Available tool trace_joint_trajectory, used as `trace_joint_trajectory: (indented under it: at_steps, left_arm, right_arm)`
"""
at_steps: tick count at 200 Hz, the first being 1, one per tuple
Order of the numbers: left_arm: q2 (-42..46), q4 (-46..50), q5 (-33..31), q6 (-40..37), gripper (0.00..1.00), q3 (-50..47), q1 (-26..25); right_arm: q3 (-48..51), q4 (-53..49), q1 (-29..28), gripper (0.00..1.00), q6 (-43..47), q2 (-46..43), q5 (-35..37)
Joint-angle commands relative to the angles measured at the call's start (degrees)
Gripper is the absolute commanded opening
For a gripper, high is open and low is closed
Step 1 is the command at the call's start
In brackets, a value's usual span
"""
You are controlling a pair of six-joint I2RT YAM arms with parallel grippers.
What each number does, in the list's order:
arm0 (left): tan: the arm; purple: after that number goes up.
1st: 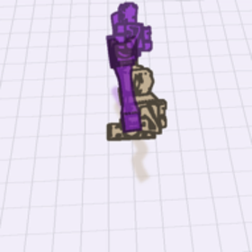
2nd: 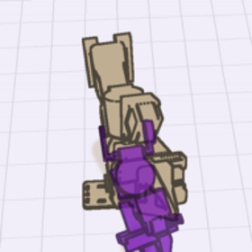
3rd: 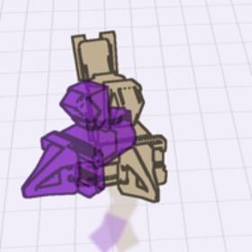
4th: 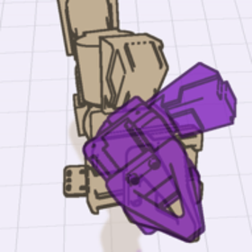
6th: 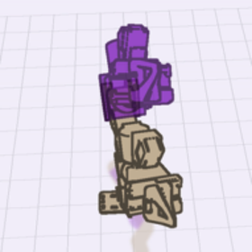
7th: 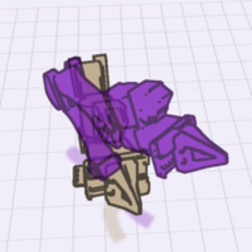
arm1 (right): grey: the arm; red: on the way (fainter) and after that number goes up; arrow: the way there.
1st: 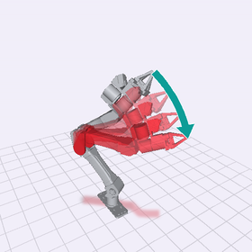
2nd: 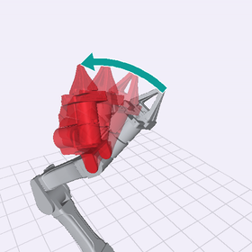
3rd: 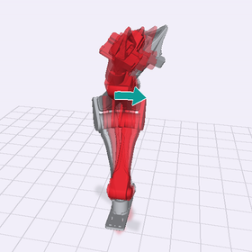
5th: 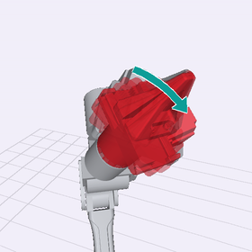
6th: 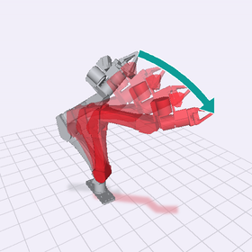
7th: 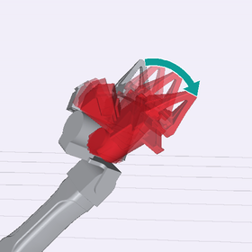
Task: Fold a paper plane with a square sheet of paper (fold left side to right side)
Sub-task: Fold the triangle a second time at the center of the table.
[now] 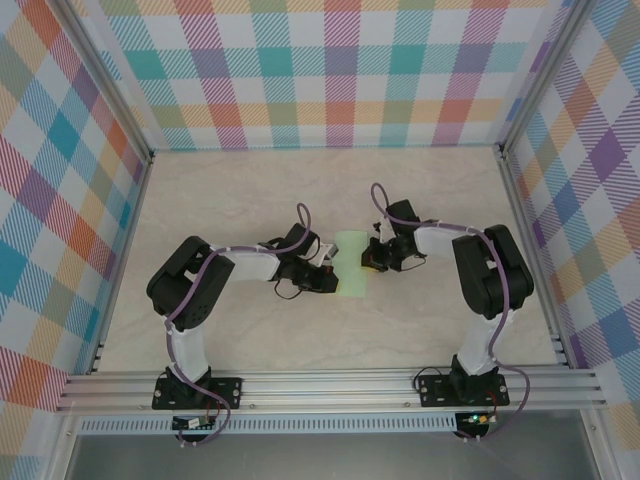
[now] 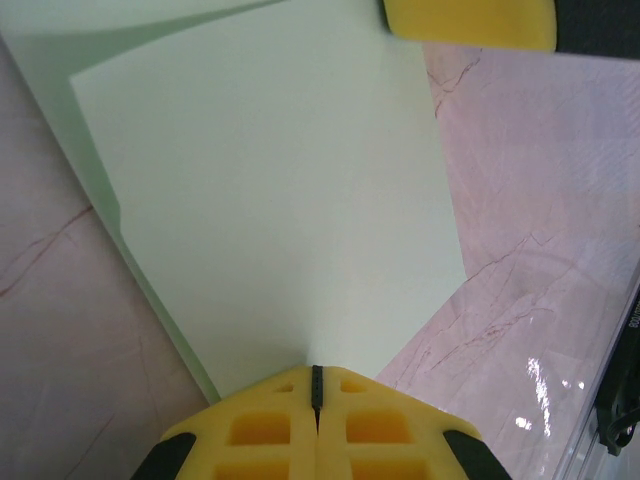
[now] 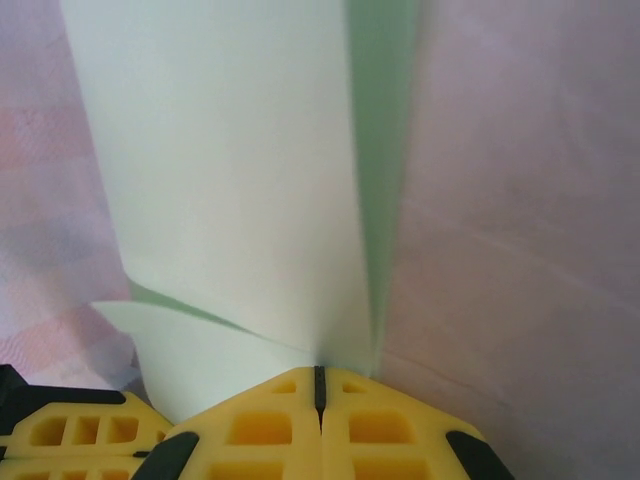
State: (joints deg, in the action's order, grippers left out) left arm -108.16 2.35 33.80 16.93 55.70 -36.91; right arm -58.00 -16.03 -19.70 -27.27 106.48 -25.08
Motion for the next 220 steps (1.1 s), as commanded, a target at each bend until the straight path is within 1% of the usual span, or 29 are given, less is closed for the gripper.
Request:
trace_joint_trajectory:
  at_steps: [1,13,30,58,74,100,118,177,220]
  left_arm:
    - [-1.0,4.6,-3.3,-0.8,0.0,-2.1,0.4]
    - [-1.1,4.4,-3.1,-0.8,0.0,-1.8,0.4]
    - [-1.1,4.3,-2.9,-0.7,0.0,-1.6,0.4]
    - [-1.1,4.1,-2.6,-0.6,0.0,-1.5,0.4]
    - [-1.1,4.0,-2.6,-0.5,0.0,-1.4,0.4]
    - [-1.2,4.0,-2.5,-0.5,0.0,-1.1,0.4]
    - [-1.0,4.1,-2.5,-0.6,0.0,-1.0,0.4]
    - [1.5,6.8,-3.9,-1.5,0.0,-2.1,0.6]
    - [3.9,6.8,-4.4,-1.4,0.0,-5.8,1.2]
  right_arm:
    - [-0.1,-1.8,2.0,0.02,2.3,-2.4,6.3]
    - [-0.2,-2.5,2.0,0.02,2.6,-3.8,6.2]
    - [0.2,-2.6,1.7,0.02,2.2,-5.9,4.1]
    - [1.1,-1.9,-1.7,0.03,0.5,-8.0,2.5]
    - [1.8,0.9,-3.6,0.03,-2.0,-7.4,0.4]
    - [0.7,4.1,-5.3,0.03,-4.1,-3.1,-1.7]
    - [-0.5,4.2,-5.4,0.03,-4.3,-0.4,-1.0]
    - [-2.9,-2.0,-5.0,0.03,-0.7,4.0,5.6]
    - [-2.7,-2.4,-4.6,0.03,-0.4,4.8,5.7]
